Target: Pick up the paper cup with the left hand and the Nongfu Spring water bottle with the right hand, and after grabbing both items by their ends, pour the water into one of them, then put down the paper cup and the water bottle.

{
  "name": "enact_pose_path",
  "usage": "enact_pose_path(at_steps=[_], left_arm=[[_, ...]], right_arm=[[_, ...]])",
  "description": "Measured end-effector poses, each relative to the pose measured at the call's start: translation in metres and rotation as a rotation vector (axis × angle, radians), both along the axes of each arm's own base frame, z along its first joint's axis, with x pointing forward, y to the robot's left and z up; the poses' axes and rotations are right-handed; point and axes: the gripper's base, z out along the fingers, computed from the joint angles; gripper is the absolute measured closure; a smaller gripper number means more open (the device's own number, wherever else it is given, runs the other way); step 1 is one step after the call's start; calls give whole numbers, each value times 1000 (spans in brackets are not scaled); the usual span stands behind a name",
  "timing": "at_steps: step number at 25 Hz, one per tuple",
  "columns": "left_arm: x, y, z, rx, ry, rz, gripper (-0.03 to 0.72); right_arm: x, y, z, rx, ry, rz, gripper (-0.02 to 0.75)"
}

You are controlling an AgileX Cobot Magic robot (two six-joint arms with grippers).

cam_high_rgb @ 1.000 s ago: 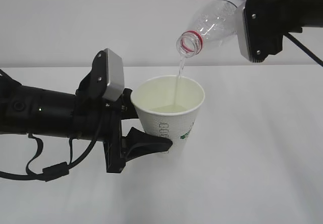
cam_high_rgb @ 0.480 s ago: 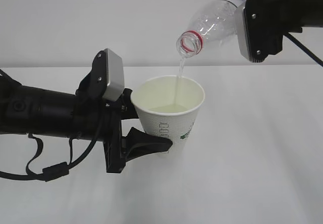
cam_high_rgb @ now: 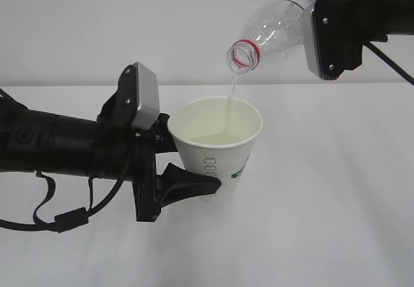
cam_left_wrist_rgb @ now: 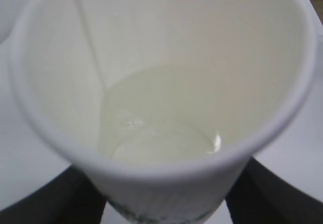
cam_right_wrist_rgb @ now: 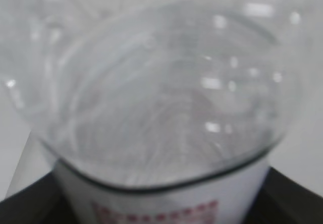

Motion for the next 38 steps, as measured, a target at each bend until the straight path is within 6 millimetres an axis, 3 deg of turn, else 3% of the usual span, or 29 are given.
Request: enact_pose_path(at_steps=[38], left_arm=[[0,0,0,0,0,0,200]], right_arm=[[0,0,0,-15,-8,5,216]])
